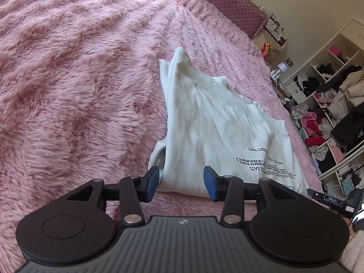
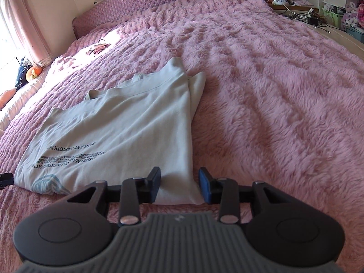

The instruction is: Fold small clothes

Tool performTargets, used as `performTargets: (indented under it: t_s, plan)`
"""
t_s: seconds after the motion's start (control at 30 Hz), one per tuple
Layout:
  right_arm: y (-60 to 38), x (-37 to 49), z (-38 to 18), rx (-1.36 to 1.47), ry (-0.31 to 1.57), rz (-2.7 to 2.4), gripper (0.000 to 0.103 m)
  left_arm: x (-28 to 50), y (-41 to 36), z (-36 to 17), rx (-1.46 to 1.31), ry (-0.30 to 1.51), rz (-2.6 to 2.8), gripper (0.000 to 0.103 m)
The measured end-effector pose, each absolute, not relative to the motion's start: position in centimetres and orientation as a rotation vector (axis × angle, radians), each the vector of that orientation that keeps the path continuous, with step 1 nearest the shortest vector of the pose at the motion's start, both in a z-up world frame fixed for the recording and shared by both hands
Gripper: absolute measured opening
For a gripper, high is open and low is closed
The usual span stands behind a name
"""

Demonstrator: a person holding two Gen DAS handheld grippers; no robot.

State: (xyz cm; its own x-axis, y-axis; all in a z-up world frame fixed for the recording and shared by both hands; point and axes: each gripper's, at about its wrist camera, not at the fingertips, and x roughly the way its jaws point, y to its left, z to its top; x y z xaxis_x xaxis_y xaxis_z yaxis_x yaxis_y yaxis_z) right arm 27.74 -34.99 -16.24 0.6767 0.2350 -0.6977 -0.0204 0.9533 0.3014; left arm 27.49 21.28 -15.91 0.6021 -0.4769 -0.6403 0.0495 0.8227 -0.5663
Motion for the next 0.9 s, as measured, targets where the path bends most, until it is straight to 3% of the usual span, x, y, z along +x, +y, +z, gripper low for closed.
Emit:
performTargets:
  t_s: [0.13, 0.2, 0.23, 0.3, 0.37, 0.4, 0.43, 0.73, 0.9]
  plan:
    - [-34.6, 28.5, -16.8, 0.294, 0.839, 0.157, 0.033, 28.3, 20.7, -16.6, -0.504, 0.887, -0.309, 0.049]
    - [-34.4, 28.7, -17.0, 0.279, 0.848, 0.156, 0.022, 28.5, 20.6, -16.7, -0.489, 0.880, -0.300, 0.049]
    - [-34.5, 28.7, -17.0, 0.273, 0.851, 0.152, 0.012, 28.6, 20.7, -16.9, -0.495, 0.883, -0.301, 0.049]
    - [-34.8, 28.7, -17.0, 0.284, 0.853, 0.158, 0.009, 28.7, 20.9, -17.1, -0.511, 0.880, -0.327, 0.049]
    - [-34.9, 28.6, -17.0, 0.290, 0.848, 0.160, 0.007, 28.5, 20.8, -17.1, -0.500, 0.859, -0.354, 0.034]
    - [-34.8, 28.6, -16.9, 0.287, 0.846, 0.160, 0.006, 28.5, 20.8, -17.1, -0.515, 0.855, -0.374, 0.011]
    - [-34.8, 28.6, -16.8, 0.288, 0.845, 0.160, 0.005, 28.4, 20.9, -17.2, -0.564, 0.858, -0.385, 0.003]
    - [-35.6, 26.8, -13.7, 0.310, 0.774, 0.156, 0.000, 27.1, 21.7, -14.2, -0.688, 0.796, -0.340, 0.003]
    - [-35.8, 26.1, -15.4, 0.286, 0.822, 0.119, 0.000, 28.0, 21.3, -16.3, -0.563, 0.916, -0.233, 0.003]
